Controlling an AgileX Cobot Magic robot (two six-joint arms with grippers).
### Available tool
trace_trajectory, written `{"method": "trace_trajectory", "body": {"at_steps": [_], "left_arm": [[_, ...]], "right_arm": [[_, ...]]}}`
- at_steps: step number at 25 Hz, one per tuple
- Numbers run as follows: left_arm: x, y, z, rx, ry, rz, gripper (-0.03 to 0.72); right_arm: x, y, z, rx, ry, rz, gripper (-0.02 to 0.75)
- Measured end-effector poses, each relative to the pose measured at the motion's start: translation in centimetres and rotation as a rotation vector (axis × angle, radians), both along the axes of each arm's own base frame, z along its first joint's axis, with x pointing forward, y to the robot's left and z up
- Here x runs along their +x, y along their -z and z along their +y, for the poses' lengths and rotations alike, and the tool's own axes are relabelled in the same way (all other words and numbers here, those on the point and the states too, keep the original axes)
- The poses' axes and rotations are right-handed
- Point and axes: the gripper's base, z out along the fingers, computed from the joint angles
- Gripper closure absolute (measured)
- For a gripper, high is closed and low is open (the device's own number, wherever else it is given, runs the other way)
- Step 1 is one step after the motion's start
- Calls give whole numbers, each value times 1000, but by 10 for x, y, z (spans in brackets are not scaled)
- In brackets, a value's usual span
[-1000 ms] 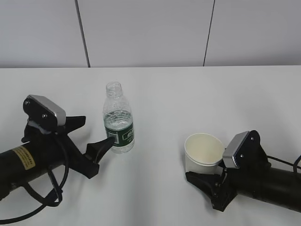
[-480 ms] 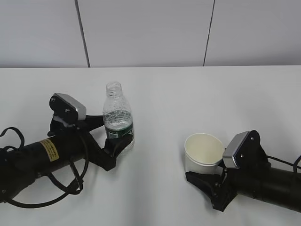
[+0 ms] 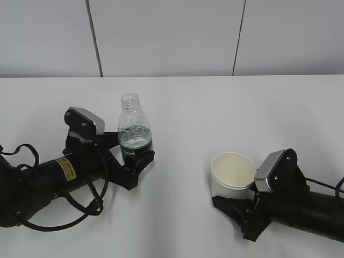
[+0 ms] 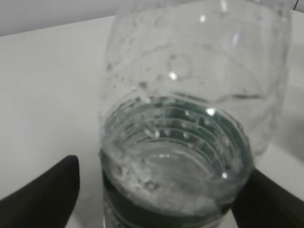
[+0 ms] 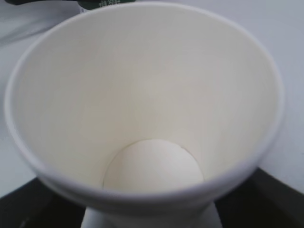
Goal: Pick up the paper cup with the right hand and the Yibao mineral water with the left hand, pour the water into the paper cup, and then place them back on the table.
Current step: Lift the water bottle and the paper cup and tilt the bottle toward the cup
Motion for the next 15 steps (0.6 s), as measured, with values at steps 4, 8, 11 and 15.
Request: {"method": "trace_trajectory", "body": {"at_steps": [4, 8, 11, 15], "left_arm": [[1, -1, 0, -6, -11, -1, 150], [3, -2, 0, -8, -11, -8, 182], [4, -2, -1, -9, -10, -10, 225], [4, -2, -1, 6, -4, -26, 290]], "right_arm": [[0, -1, 2, 1, -33, -7, 202], [5, -3, 6, 5, -93, -38, 203], [10, -5, 8, 8, -109, -58, 203], [16, -8, 10, 38, -115, -51, 205]]}}
